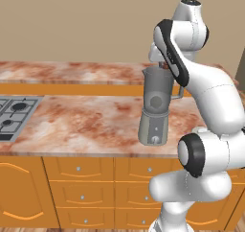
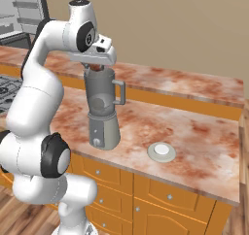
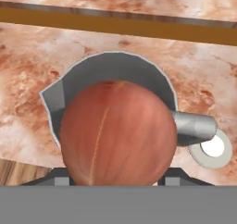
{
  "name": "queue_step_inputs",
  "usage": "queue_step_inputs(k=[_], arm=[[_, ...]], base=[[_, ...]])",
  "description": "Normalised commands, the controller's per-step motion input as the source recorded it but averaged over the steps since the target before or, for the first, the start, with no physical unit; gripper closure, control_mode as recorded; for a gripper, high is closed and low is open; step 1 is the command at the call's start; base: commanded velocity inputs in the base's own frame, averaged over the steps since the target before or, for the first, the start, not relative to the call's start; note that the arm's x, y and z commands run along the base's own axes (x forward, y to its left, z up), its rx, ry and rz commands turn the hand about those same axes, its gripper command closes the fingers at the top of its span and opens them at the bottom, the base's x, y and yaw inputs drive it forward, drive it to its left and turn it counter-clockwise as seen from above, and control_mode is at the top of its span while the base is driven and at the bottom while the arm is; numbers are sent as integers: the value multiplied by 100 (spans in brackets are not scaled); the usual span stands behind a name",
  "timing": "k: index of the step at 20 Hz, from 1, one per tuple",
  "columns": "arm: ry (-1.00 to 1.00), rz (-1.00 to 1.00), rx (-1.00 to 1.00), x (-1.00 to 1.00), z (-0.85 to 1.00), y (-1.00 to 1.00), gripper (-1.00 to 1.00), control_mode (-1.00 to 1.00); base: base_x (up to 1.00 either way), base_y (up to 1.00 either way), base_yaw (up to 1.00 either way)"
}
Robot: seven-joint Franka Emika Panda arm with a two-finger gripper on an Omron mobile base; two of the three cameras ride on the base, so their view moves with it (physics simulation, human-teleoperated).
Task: Grab the lemon and onion from the fridge, place them in the blender, close the lid, and turn on the blender to create a marinade.
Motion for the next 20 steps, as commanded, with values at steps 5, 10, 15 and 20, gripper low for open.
queue_step_inputs(k=[5, 10, 15, 20], arm=[[24, 0, 0, 5, -40, 0, 100, -100], [15, 0, 0, 1, -41, 0, 100, -100], [1, 0, 0, 4, -33, 4, 100, -100], [0, 0, 0, 2, -21, 5, -100, -100]], base=[[0, 0, 0], [0, 0, 0], [0, 0, 0], [0, 0, 0]])
